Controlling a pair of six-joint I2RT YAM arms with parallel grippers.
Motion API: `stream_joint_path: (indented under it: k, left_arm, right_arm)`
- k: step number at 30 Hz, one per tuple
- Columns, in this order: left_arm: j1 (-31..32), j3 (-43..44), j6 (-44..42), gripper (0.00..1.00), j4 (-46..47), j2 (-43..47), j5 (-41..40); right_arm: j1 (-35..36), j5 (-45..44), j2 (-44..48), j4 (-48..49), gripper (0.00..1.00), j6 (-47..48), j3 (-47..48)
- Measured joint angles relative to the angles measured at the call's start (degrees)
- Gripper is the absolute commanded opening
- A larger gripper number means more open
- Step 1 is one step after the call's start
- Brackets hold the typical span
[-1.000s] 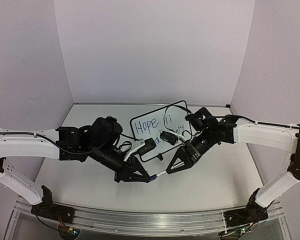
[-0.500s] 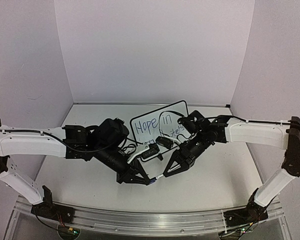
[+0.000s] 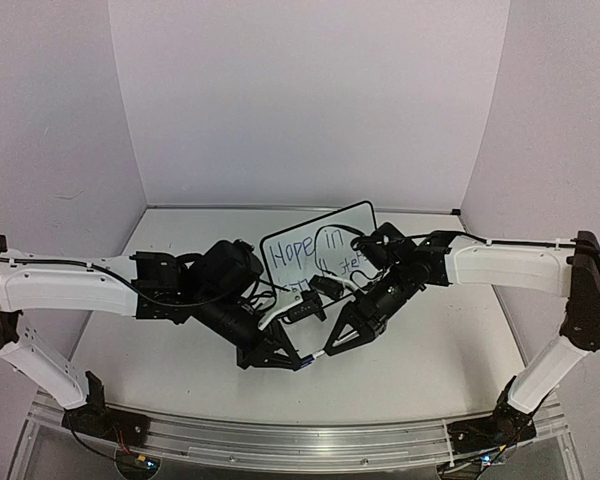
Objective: Write a sentence on the whiteboard
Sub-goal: Insert the whiteboard marker without the cap into the pen cap, then put down the whiteboard marker at the center of the board.
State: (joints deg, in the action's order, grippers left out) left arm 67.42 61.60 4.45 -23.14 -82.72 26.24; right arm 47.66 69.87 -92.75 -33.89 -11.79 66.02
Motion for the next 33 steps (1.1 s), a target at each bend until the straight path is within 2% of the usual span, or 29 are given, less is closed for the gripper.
stream_joint_path:
  k: [21,24,25,28,33]
  left_arm:
    - [0.2,1.2,-1.7,0.00,-1.4,-2.5,-0.9]
    - [0.2,1.2,-2.1,0.13,-2.0,-2.8,-1.8]
    - [0.2,1.2,-2.5,0.26,-2.1,-2.8,-2.5]
    - [-0.8,1.2,-3.0,0.46,4.1,-2.0,-6.4]
    - [-8.5,-5.4,-0.2,0.61,12.2,9.1,-11.1]
  right_arm:
    - [1.0,-3.0,-1.8,-2.2,0.00,0.1,1.6]
    - [1.3,-5.4,-1.7,-2.1,0.00,0.2,1.8]
    - [1.4,-6.3,-1.7,-1.9,0.00,0.2,1.8]
    - [1.1,-12.5,-0.6,0.9,0.00,-0.1,1.5]
    - [-5.2,-23.4,4.1,2.7,0.00,-0.7,-3.1]
